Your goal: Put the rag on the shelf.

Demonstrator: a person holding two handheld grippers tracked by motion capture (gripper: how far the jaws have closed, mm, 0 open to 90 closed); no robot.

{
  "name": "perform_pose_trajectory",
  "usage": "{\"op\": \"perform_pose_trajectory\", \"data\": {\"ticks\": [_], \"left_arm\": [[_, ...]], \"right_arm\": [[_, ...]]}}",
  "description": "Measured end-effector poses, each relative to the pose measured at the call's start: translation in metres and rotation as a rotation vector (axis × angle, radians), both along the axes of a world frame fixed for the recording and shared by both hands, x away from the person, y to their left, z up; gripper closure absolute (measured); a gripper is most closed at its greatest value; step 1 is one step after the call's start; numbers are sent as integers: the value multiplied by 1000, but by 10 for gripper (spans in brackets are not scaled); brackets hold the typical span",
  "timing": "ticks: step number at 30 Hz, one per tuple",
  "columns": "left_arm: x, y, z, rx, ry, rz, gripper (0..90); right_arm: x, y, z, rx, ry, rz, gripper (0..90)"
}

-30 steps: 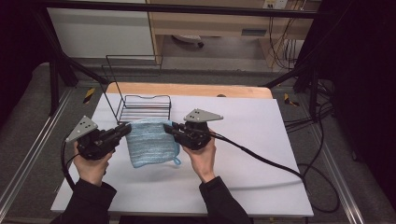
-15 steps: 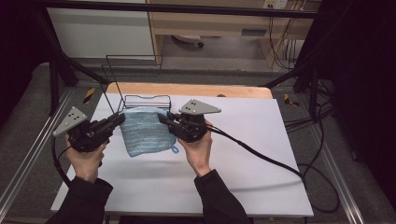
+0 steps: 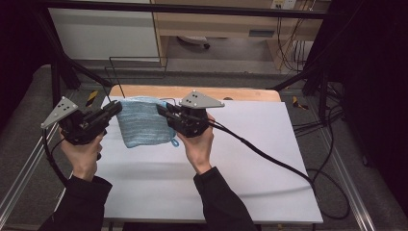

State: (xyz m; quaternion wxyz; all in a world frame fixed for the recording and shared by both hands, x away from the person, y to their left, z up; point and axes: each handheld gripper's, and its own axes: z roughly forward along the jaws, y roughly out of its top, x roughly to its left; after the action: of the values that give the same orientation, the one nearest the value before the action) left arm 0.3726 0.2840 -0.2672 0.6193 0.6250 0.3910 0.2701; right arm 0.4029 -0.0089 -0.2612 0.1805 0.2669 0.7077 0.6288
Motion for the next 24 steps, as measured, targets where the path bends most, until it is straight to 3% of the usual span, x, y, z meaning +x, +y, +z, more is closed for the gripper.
{"op": "perform_pose_trajectory", "data": {"ticks": [24], "left_arm": [[13,16,41,-82,-101,16,821]], "right_arm": [[11,19,47,47,-114,-32,799]]}}
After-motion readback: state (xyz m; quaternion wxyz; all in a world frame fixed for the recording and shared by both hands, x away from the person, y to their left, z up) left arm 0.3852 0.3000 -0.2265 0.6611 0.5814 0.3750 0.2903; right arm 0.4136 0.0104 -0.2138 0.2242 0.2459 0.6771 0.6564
